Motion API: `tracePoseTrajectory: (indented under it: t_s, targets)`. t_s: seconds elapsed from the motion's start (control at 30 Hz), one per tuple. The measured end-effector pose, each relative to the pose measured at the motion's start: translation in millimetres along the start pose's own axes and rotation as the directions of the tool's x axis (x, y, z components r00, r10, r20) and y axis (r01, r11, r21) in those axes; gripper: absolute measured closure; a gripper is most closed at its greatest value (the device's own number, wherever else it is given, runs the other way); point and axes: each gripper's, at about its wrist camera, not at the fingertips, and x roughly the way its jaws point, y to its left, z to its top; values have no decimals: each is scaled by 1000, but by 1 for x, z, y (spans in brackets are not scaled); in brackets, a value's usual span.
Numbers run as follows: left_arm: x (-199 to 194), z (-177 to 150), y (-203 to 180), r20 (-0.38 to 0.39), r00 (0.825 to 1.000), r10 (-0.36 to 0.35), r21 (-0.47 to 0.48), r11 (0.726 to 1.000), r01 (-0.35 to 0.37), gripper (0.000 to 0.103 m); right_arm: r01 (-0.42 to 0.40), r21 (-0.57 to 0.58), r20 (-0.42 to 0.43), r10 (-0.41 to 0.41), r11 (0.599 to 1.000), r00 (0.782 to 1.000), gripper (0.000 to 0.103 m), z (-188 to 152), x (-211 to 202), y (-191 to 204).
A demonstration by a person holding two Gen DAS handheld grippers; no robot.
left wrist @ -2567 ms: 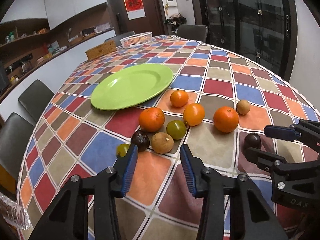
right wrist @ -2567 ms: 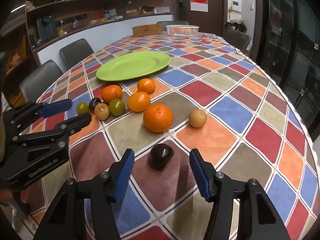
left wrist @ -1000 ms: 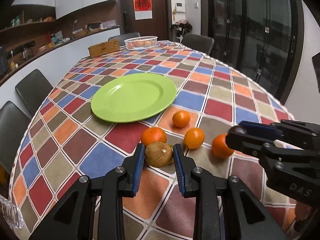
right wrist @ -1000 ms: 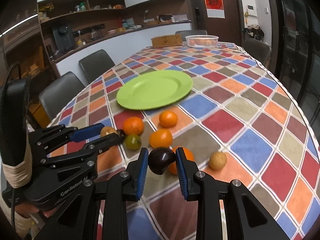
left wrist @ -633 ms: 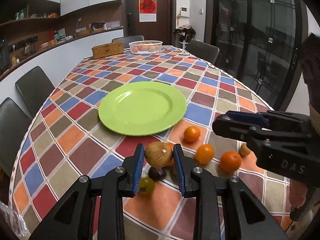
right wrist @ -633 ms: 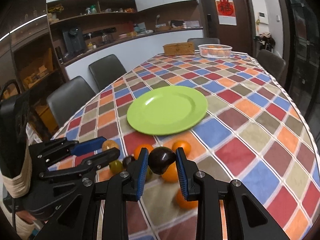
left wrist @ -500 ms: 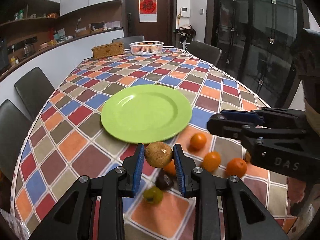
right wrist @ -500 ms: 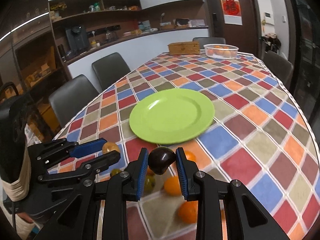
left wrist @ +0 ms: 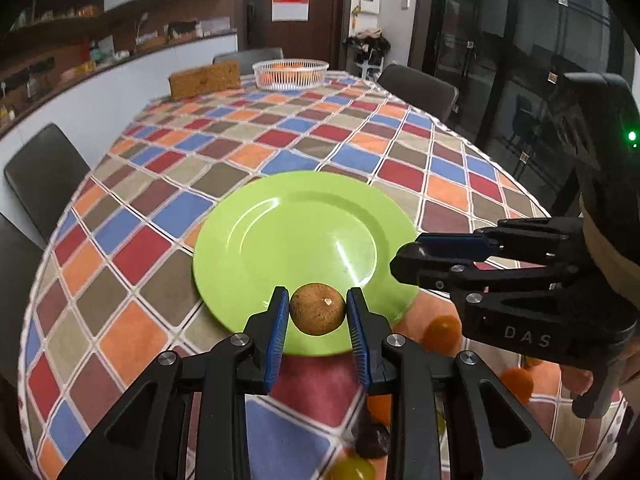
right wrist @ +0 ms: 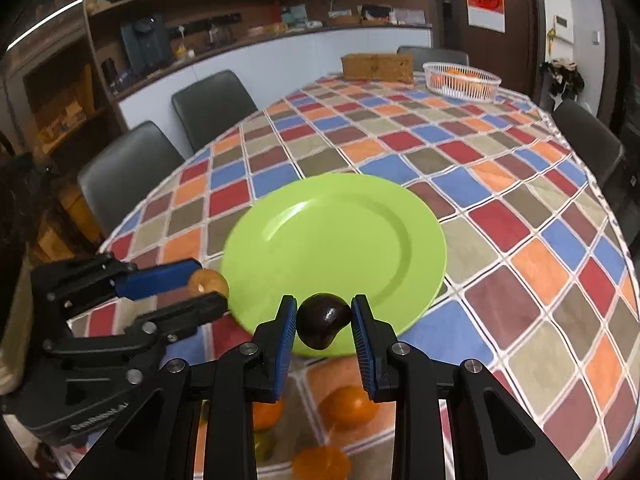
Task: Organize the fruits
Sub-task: 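Carry the kiwi and plum onto the green plate and open both tools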
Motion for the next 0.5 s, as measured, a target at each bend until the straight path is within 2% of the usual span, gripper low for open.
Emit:
tracePoseTrajectory:
  t_s: [0.27, 0.5]
  targets:
    - [40, 2, 16, -102, 994, -34, -62, 998, 27, 74, -17, 53, -89, 22, 998, 996, 74, 7, 38, -18]
    - [45, 0, 17, -111, 994, -13, -66, 998, 6, 71, 8, 47, -100, -4, 999, 995, 73, 6, 45, -19]
